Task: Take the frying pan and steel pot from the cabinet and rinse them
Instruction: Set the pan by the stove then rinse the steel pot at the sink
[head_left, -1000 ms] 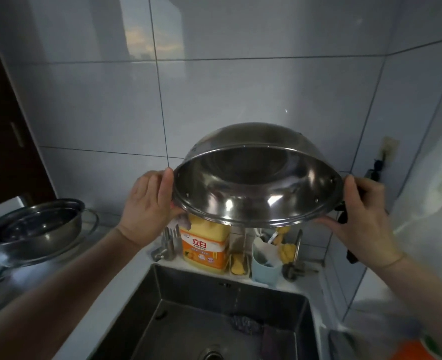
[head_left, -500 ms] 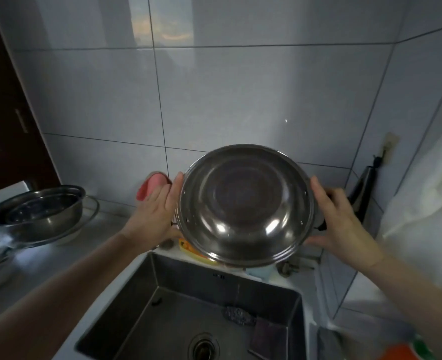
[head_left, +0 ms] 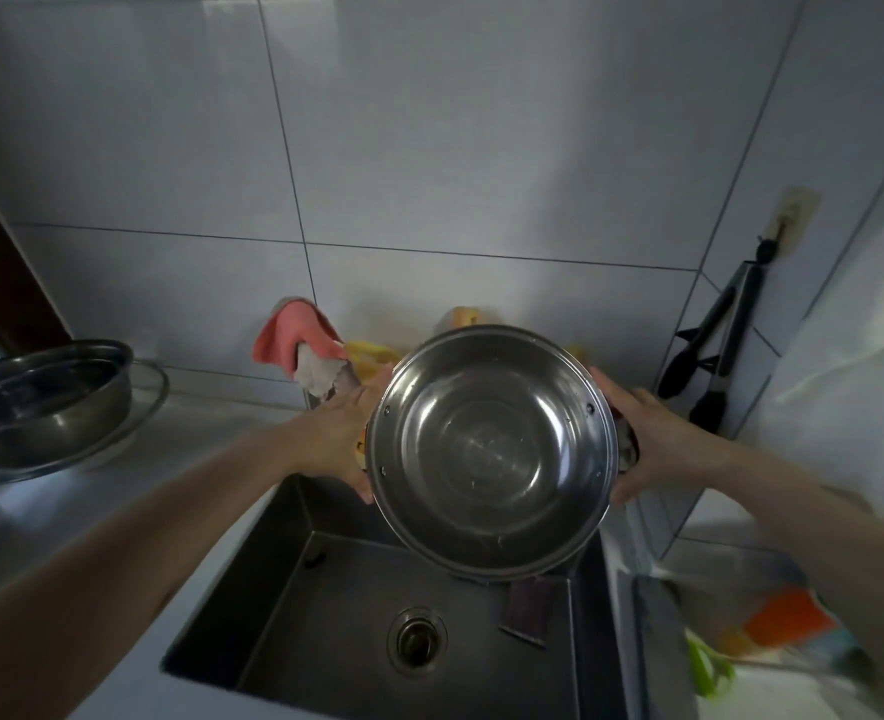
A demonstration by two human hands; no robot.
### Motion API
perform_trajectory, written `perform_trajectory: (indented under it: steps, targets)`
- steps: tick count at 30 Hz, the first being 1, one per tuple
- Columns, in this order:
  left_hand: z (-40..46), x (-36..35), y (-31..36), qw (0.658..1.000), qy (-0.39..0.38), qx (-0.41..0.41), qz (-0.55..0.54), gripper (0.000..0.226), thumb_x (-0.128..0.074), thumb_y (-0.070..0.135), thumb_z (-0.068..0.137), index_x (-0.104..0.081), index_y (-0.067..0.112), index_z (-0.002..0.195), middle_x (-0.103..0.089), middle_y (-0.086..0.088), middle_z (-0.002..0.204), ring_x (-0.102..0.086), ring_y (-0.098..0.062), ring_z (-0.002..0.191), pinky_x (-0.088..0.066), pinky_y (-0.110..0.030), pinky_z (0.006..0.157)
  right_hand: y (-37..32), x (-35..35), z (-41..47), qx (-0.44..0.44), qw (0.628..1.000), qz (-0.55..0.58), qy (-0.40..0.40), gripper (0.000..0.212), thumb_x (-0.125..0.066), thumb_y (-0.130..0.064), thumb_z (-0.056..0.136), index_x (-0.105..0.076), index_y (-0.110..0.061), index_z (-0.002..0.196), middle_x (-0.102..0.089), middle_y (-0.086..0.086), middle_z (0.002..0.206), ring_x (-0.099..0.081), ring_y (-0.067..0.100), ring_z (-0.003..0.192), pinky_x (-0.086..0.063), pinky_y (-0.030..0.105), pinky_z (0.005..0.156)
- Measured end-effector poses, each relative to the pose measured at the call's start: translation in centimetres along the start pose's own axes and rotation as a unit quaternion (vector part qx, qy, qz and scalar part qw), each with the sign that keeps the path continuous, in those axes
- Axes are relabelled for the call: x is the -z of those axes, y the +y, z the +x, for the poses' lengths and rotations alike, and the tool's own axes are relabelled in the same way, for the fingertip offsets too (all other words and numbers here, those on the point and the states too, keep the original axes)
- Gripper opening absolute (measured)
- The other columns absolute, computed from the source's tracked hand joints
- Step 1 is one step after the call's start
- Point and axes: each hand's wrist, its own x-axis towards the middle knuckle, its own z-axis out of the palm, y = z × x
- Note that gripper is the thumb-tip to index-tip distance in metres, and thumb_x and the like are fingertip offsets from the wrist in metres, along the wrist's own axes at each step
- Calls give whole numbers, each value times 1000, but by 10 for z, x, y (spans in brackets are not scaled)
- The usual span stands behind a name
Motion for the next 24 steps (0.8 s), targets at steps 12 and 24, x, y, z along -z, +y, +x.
perform_trajectory:
  steps: [12,24]
  targets:
    - [17,39,-2,970,-225,-24,-85,144,-91,41,43,19,57,136,-31,21,145,-41,-2,122,-38,-4,88,3,-3,-38,-2,990,99,-104,129,-93,-56,49,-11,-54,149,-34,-23,151,-32,7,141,-25,39,119]
    - [63,36,102,936,-304,-162,-71,137,-90,48,45,5,47,143,-24,25,146,-28,2,133,-29,-2,98,29,-6,-190,-96,968,233,-11,103,-92,-16,63,-35,-46,144,-59,-15,133,-52,3,126,-42,33,109]
